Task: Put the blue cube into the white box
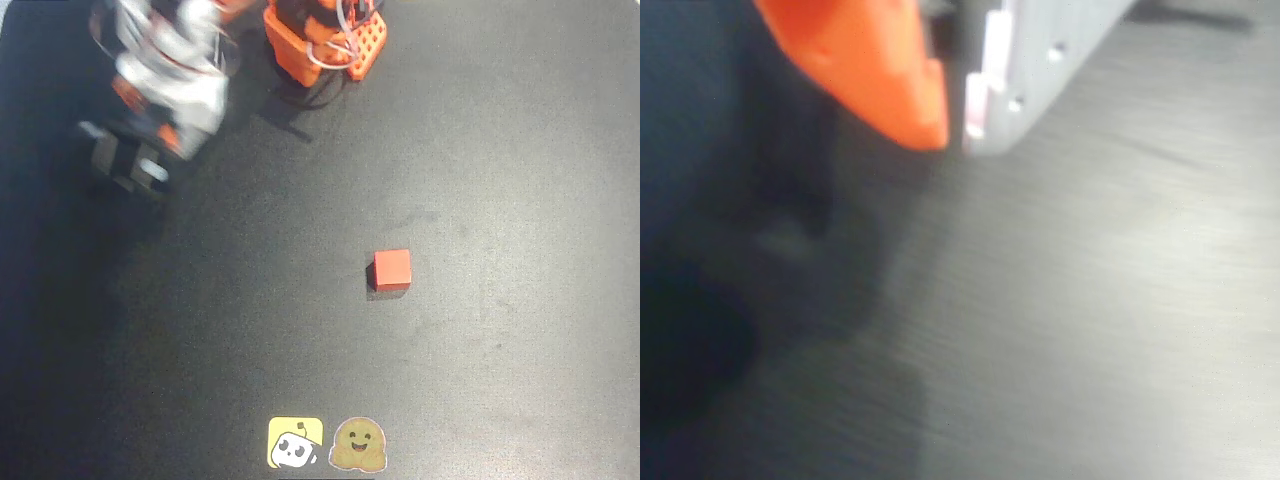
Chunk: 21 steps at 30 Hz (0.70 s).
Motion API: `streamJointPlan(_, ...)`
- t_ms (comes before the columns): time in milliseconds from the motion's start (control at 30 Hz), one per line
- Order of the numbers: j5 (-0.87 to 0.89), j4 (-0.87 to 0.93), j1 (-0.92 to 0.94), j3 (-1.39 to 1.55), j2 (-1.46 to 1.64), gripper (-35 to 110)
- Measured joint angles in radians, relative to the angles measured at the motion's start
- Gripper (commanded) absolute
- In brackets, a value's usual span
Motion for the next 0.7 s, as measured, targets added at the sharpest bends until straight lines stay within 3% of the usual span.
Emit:
streamJointPlan(333, 0.146, 0.015, -0.44, 0.003, 0.011, 0)
streamJointPlan(700, 0.156, -0.011, -0.594, 0.276, 0.305, 0)
